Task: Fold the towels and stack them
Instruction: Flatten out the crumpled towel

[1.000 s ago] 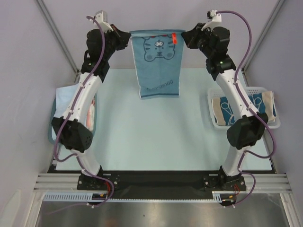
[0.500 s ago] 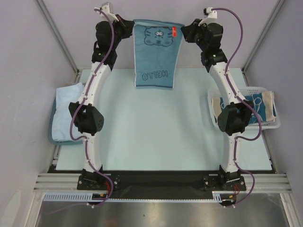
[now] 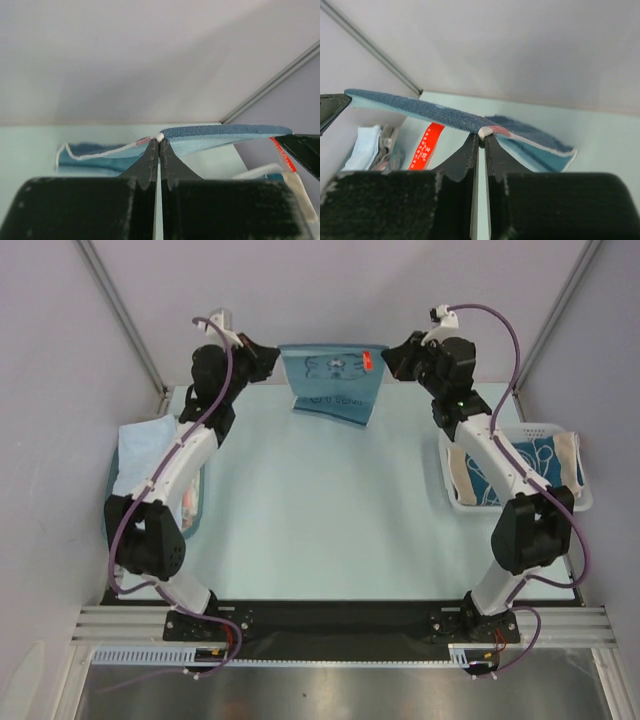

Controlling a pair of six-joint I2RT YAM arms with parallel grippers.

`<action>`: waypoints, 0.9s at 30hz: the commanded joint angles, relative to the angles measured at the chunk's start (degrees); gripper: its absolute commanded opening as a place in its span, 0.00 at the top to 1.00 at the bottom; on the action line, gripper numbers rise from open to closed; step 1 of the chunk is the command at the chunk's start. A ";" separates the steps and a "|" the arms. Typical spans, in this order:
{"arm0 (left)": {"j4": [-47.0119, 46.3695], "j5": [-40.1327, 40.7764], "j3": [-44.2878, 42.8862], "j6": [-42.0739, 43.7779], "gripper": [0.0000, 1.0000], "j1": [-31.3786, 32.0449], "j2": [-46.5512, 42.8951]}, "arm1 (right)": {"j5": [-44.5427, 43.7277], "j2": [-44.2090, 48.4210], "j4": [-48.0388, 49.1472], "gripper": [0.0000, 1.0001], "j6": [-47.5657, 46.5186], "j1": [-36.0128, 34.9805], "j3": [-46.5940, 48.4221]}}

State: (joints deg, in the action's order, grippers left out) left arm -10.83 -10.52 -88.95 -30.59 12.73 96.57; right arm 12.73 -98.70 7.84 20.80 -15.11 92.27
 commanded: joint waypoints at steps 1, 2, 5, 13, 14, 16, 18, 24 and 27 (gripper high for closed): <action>-6.40 3.40 10.08 -2.28 1.00 -0.69 -9.28 | -1.31 6.75 2.72 1.00 1.00 -0.79 -8.03; -6.31 3.58 12.37 -2.80 1.00 -0.60 -12.08 | -1.65 7.89 2.19 1.00 0.83 -1.32 -9.72; -6.05 4.72 21.43 -4.48 1.00 0.01 -16.49 | -2.54 11.94 0.87 1.00 1.09 -3.51 -16.32; 1.85 8.23 37.78 -6.41 1.00 5.54 -28.79 | -3.85 22.57 -4.66 1.00 3.20 -6.68 -30.46; 4.48 9.46 39.80 -6.41 1.00 7.03 -29.94 | -3.51 25.28 -5.45 1.00 3.46 -6.86 -33.27; 6.51 9.82 42.18 -6.41 0.99 8.62 -33.53 | -3.50 28.10 -7.56 1.00 3.90 -7.21 -36.62; 9.15 10.35 45.61 -6.94 1.00 11.08 -35.92 | -2.01 31.88 -9.23 1.00 4.60 -7.91 -41.35; 15.83 12.90 53.52 -10.89 0.99 16.44 -43.39 | -5.61 40.93 -13.98 1.00 6.71 -16.25 -50.86; 18.82 12.54 56.33 -14.13 1.00 18.55 -45.51 | -8.16 44.97 -16.35 1.00 8.20 -19.76 -55.26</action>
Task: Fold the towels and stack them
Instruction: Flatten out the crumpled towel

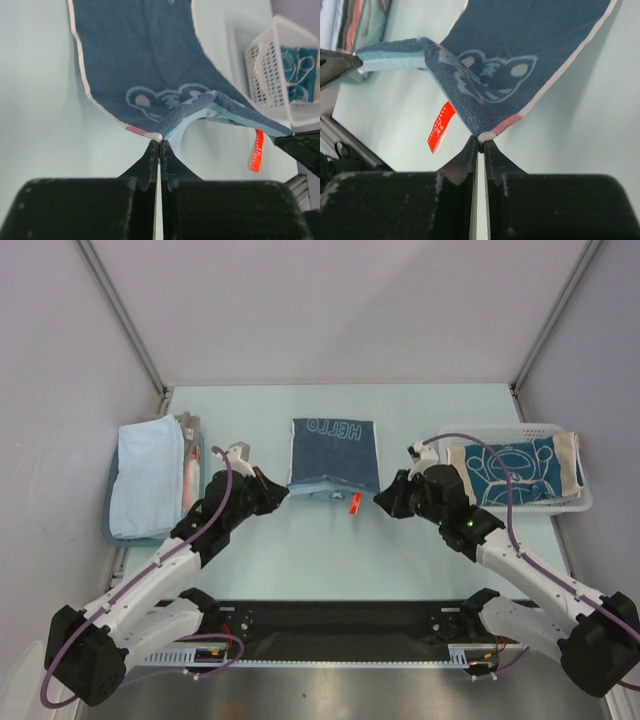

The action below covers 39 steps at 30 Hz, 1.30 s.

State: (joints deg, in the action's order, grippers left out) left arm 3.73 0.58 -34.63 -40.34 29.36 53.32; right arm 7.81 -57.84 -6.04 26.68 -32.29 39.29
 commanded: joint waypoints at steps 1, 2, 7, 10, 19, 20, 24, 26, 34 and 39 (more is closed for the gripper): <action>5.23 1.62 2.63 -5.01 1.00 2.45 -2.78 | -3.50 5.10 -3.61 1.00 3.02 -3.21 -4.11; 7.50 1.71 3.34 -5.54 1.00 3.58 -3.22 | -3.94 5.98 -4.32 1.00 3.99 -3.82 -5.18; 16.21 4.86 3.96 -9.93 1.00 7.89 -7.87 | -6.40 12.39 -10.46 1.00 6.54 -7.78 -9.05; 20.96 5.05 4.13 -11.60 1.00 9.31 -10.16 | -7.20 13.89 -13.37 1.00 8.04 -9.53 -10.98; 25.72 2.59 5.19 -12.84 1.00 10.36 -12.02 | -10.10 14.26 -18.39 1.00 10.59 -14.02 -12.04; 24.41 1.80 5.80 -12.75 1.00 10.36 -10.62 | -9.92 13.73 -18.30 1.00 10.59 -14.02 -12.04; 22.29 -2.94 7.12 -12.92 0.91 10.36 -9.02 | -8.52 11.71 -18.56 0.89 11.29 -14.02 -12.04; 22.90 -3.83 7.30 -12.93 0.80 10.36 -9.20 | -8.52 11.88 -19.70 0.80 11.47 -14.02 -11.69; 26.42 -0.68 1.07 -8.27 0.53 9.92 -8.52 | -7.63 14.69 -25.60 0.49 12.96 -13.85 -7.30; 16.51 -1.55 -8.59 -1.96 0.52 2.20 4.48 | -3.01 -0.62 -14.31 0.50 5.59 2.28 1.81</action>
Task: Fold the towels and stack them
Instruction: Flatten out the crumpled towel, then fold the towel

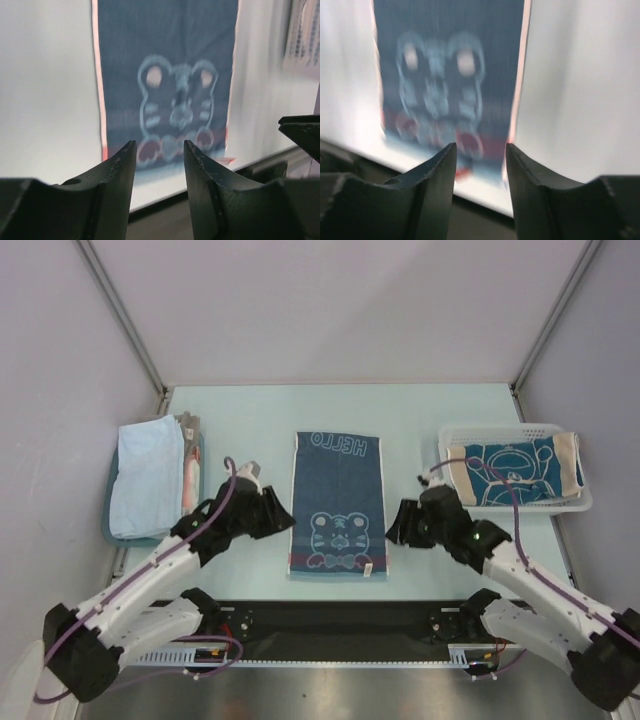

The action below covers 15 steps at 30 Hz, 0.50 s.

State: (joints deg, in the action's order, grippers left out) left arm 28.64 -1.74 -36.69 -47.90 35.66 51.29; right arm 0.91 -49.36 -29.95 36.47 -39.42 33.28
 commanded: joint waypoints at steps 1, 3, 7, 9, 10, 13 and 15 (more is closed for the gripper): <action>-10.69 1.55 -8.64 6.41 0.52 -5.24 9.33 | 9.93 -13.52 12.52 0.52 -5.43 13.19 9.68; -13.95 6.12 -14.45 9.21 0.52 -8.49 18.55 | 11.05 -25.61 17.36 0.53 -6.49 20.15 15.12; -20.02 7.36 -24.46 10.89 0.50 -14.47 34.02 | 15.87 -43.15 22.74 0.53 -6.24 26.31 32.23; -21.52 3.97 -30.62 11.94 0.48 -17.37 42.96 | 17.63 -50.10 22.57 0.54 -3.79 28.77 37.36; -21.87 2.80 -32.90 12.30 0.47 -18.94 45.98 | 19.64 -55.26 23.79 0.54 -2.73 29.22 39.47; -21.61 -4.46 -42.22 13.27 0.46 -20.63 56.42 | 20.62 -64.32 23.98 0.53 -0.62 29.49 47.12; -21.18 -5.99 -47.06 13.45 0.45 -21.59 60.58 | 21.68 -68.04 25.37 0.53 1.84 29.31 50.65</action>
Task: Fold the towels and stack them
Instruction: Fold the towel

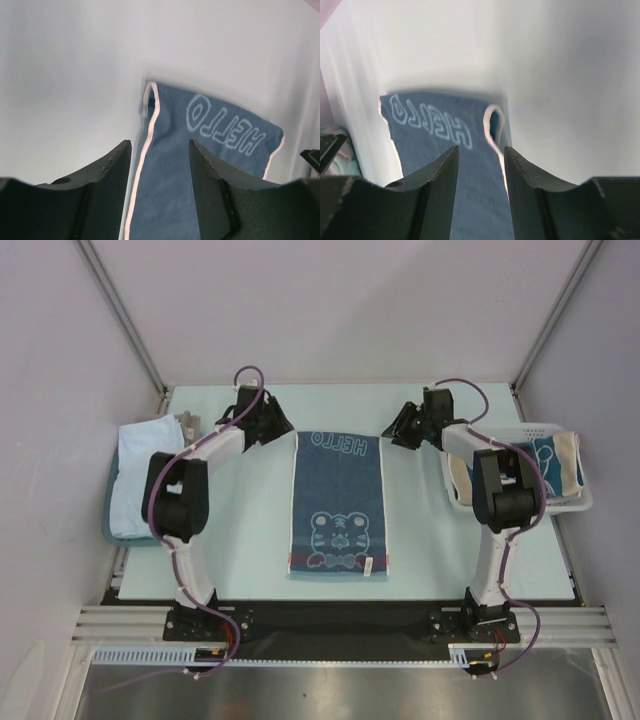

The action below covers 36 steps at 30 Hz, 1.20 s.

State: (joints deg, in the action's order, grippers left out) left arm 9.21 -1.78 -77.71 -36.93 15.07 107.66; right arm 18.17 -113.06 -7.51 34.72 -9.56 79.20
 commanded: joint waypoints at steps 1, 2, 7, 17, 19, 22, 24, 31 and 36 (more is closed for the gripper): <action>-1.92 -8.04 -7.35 2.39 0.44 -1.62 7.36 | 4.59 -6.80 3.29 0.53 4.12 -0.63 5.52; -3.05 -9.02 -8.67 2.21 0.43 -1.97 8.61 | 5.11 -8.22 3.72 0.53 4.82 -0.63 6.31; -6.21 -15.71 -10.71 -0.78 0.42 -3.82 13.37 | 7.66 -12.54 6.10 0.51 9.92 -0.46 8.43; -8.24 -20.45 -15.18 -4.82 0.42 -4.26 19.34 | 9.33 -17.81 8.30 0.49 14.58 -0.37 12.82; -8.60 -21.07 -15.89 -5.35 0.44 -4.26 20.48 | 9.34 -18.25 9.35 0.51 15.11 -0.37 12.82; -8.77 -21.86 -17.03 -5.52 0.50 -4.26 21.63 | 9.69 -19.13 9.18 0.58 15.20 -0.37 14.14; -9.04 -22.47 -17.82 -5.70 0.57 -4.35 21.98 | 10.04 -19.48 8.65 0.65 14.51 -0.37 15.89; -12.02 -25.46 -19.67 -6.05 0.81 -5.14 22.42 | 8.72 -19.13 4.96 0.91 9.76 -0.28 20.73; -15.62 -28.26 -19.06 -5.79 0.99 -6.19 20.93 | 7.93 -17.03 4.08 1.00 5.98 -0.28 20.56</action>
State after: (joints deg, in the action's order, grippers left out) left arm -1.23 -26.35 -94.96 -42.57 10.15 130.50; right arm 26.76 -132.49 -2.61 44.47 -9.85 98.24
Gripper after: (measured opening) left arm 0.077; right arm 0.012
